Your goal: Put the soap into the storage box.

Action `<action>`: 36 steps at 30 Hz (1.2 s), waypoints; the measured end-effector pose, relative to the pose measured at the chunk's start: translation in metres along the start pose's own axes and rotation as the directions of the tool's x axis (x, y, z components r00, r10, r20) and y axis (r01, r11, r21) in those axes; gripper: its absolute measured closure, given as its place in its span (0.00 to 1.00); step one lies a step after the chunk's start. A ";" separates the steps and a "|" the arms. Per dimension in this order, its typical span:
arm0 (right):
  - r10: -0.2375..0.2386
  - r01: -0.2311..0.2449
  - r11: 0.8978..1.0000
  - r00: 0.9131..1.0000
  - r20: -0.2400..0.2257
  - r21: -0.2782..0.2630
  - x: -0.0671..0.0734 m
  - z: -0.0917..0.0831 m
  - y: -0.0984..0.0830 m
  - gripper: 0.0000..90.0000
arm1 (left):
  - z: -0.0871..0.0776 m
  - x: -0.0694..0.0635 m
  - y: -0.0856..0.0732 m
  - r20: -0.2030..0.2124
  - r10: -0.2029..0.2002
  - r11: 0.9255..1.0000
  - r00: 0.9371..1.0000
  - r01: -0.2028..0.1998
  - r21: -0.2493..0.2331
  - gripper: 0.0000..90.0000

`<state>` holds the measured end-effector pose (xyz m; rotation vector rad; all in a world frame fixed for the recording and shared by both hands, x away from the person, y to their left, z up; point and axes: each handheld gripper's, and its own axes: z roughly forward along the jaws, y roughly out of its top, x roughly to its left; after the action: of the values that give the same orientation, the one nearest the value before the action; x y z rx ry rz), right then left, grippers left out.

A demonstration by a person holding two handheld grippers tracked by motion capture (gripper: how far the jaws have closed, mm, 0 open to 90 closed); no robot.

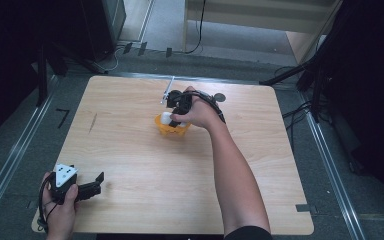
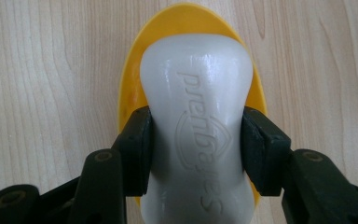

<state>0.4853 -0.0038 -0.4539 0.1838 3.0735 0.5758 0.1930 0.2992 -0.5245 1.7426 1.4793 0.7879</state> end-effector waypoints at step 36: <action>0.098 -0.097 0.993 0.995 0.016 -0.067 0.013 -0.026 -0.025 0.35 | 0.001 -0.001 0.000 0.000 0.005 1.000 1.000 -0.005 0.003 0.00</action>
<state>0.4692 -0.0346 -0.4382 0.3385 3.0352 0.6743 0.1938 0.2979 -0.5248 1.7487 1.4778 0.7885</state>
